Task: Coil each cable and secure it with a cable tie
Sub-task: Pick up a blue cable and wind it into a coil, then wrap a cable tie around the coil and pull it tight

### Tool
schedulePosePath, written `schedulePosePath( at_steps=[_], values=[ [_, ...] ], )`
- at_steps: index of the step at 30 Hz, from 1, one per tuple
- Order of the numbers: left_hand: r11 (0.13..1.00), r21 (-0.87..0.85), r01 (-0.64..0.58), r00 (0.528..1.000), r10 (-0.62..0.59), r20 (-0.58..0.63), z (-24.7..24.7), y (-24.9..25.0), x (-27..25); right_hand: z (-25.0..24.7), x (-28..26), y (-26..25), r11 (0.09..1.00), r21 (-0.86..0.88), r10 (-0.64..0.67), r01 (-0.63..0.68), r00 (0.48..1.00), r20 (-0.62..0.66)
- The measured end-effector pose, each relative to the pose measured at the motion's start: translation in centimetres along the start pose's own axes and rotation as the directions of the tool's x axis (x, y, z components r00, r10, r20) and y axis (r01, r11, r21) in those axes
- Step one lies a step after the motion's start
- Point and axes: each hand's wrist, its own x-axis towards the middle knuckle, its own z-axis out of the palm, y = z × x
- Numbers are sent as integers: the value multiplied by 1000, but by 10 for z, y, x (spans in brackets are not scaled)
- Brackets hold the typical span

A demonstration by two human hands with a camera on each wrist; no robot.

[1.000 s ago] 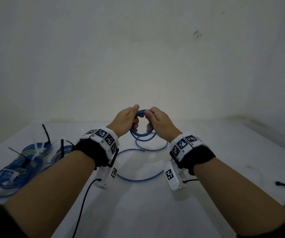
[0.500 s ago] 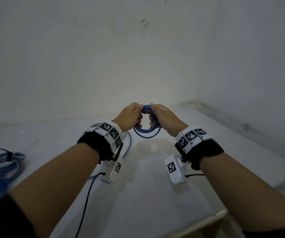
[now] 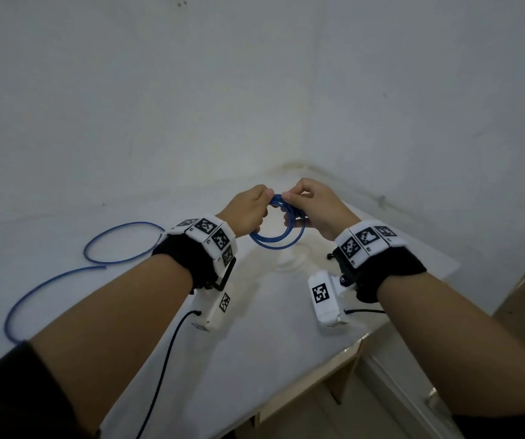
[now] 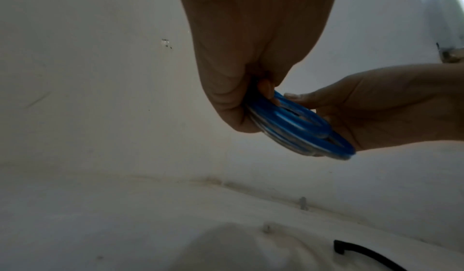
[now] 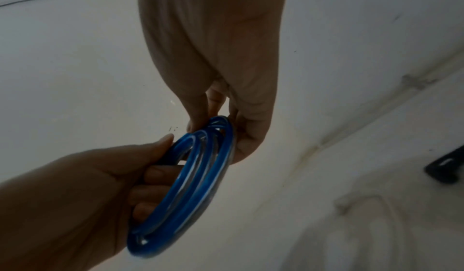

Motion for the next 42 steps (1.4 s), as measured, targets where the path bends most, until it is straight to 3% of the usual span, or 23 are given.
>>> schedulePosePath(
  at_steps=[5,8,9,11,13,14,15,19,23,25,28,31,33,36,39,42],
  values=[
    [993,119,-6,999,2,34,19,2,11,-26,-3,12,996,9,93,-94,990,102],
    [981,192,-17,1000,12,25,24,-2,16,-44,0,22,962,-243,144,-126,988,60],
    [981,195,-12,1000,9,16,25,-4,18,-51,1,26,909,-399,145,-118,989,38],
    [979,204,-2,1000,1,3,25,-8,19,-64,2,34,704,-705,207,-89,975,84],
    [979,206,13,1000,-12,-5,24,-11,20,-73,1,42,474,-879,384,-52,911,153],
    [979,204,22,1000,-21,-9,24,-13,20,-75,0,45,404,-914,453,-32,875,169],
    [979,201,32,999,-30,-15,23,-14,20,-76,-2,47,380,-925,495,-14,848,190],
    [981,174,80,996,-72,-55,20,-18,22,-74,-4,48,419,-908,543,10,799,259],
    [989,92,117,988,-107,-108,12,-22,24,-69,-2,45,328,-942,584,72,769,262],
    [990,65,125,984,-115,-133,6,-23,22,-67,0,47,345,-933,560,97,777,288],
    [988,39,148,975,-139,-174,-7,-26,16,-62,2,46,446,-891,430,89,851,301],
    [985,26,171,958,-160,-240,-27,-33,8,-44,9,32,662,-749,218,36,946,238],
    [983,17,183,940,-170,-295,-44,-39,0,-22,13,16,825,-563,67,49,981,184],
    [983,11,181,912,-164,-376,-72,-51,-14,26,20,-8,971,-195,-106,137,981,161],
    [979,40,201,879,-162,-449,-105,-63,-32,82,23,-33,982,72,-188,177,960,208],
    [970,44,241,834,-183,-520,-136,-72,-52,133,20,-49,967,210,-207,147,931,299]
  ],
)
